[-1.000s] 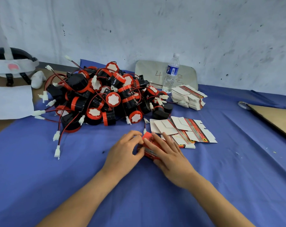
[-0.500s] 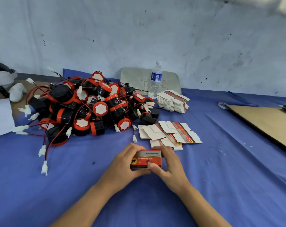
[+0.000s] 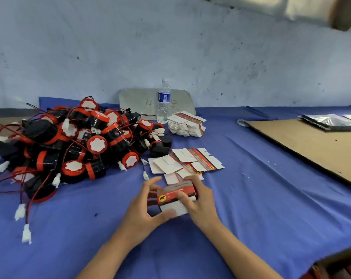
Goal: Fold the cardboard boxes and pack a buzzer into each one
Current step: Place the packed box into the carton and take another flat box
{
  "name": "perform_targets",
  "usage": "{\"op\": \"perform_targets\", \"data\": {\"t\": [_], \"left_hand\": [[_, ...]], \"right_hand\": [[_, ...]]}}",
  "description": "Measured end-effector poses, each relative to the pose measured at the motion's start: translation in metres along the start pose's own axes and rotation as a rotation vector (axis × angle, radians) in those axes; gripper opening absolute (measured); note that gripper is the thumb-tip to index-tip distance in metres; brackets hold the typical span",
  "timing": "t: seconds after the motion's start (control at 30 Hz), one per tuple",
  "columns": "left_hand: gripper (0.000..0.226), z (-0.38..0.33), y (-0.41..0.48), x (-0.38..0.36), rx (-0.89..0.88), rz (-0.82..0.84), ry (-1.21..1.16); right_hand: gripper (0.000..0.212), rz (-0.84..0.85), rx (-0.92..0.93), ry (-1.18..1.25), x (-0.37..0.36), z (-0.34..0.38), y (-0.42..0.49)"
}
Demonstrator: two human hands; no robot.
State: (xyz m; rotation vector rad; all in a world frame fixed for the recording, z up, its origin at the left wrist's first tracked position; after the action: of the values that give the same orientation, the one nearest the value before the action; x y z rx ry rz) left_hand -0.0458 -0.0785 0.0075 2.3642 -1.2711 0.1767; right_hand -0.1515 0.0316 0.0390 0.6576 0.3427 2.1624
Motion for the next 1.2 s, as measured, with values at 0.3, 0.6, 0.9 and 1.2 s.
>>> {"op": "perform_targets", "data": {"t": [0.3,0.6,0.9,1.2], "left_hand": [[0.057,0.020,0.009,0.002,0.032,-0.019,-0.141],[0.060,0.025,0.013,0.005,0.029,-0.035,-0.140],[0.056,0.015,0.005,0.001,0.054,-0.033,-0.095],[0.050,0.020,0.004,0.003,0.092,-0.018,-0.129]], "right_hand": [[0.041,-1.435,-0.345,0.351,0.175,-0.043,-0.144],[0.058,-1.523,-0.236,-0.103,0.189,-0.012,-0.177],[0.072,-0.337,-0.520,-0.425,0.090,-0.060,-0.001],[0.064,0.005,-0.443,-0.683,0.028,-0.117,0.083]]}}
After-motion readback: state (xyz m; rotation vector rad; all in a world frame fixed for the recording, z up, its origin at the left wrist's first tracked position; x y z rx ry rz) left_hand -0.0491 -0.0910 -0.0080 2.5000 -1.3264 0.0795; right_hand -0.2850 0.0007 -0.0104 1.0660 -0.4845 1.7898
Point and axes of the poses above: each hand's wrist, its own y-axis towards the middle knuckle, its own x-axis out of the back of the hand, z = x × y, the point moved 9 cm from there along y, towards the middle knuckle
